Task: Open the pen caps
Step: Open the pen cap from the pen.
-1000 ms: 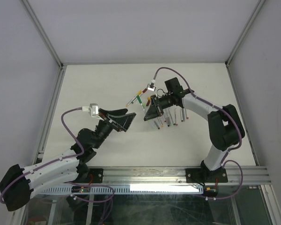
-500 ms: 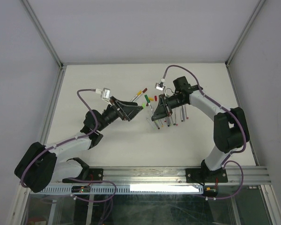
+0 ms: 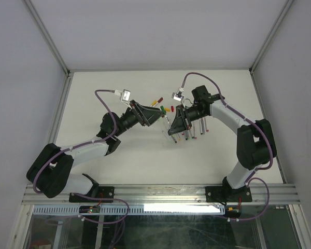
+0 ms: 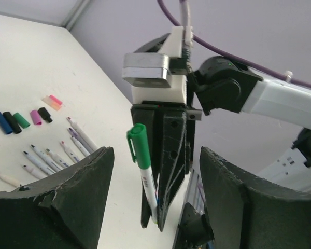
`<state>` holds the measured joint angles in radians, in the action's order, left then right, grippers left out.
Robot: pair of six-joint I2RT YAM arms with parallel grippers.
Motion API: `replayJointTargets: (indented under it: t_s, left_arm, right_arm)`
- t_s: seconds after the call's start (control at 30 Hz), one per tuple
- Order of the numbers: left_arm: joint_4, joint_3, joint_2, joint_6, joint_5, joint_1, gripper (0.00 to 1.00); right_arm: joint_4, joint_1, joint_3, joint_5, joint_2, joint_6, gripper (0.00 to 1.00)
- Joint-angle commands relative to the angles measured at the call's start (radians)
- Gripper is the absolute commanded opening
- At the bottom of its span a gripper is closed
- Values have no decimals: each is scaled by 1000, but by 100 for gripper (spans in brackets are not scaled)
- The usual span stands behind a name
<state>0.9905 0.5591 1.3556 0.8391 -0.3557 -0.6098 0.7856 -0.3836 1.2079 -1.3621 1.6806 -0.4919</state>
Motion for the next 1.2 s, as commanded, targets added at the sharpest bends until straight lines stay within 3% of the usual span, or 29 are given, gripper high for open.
replayJointTargets:
  t_s: [0.0, 0.17, 0.37, 0.63, 0.7, 0.8, 0.87, 1.07, 1.17]
  left_arm:
    - [-93, 69, -21, -27, 133, -34, 66]
    - [-205, 119, -14, -65, 222, -89, 57]
    - [-225, 141, 8, -56, 254, -95, 44]
    - [-235, 166, 21, -60, 233, -94, 13]
    - [-230, 163, 24, -58, 223, -96, 5]
    - [-192, 143, 26, -47, 204, -95, 0]
    - [-165, 130, 24, -39, 194, -95, 0]
    - [-117, 111, 35, -7, 172, -96, 0]
    - [-103, 110, 48, 0, 166, -97, 0]
  right_arm:
    - [0, 3, 36, -32, -63, -27, 0]
    - [-16, 1, 33, -13, -55, -10, 0]
    - [-30, 1, 27, 4, -65, 2, 0]
    - [-52, 1, 18, 20, -73, 22, 1]
    - [-67, 1, 16, 18, -79, 40, 8]
    - [-159, 10, -11, -21, -87, 141, 39]
    - [-255, 20, -43, -37, -99, 241, 47]
    - [-625, 26, -185, 40, -176, 550, 47]
    - [-665, 26, -198, 63, -186, 595, 46]
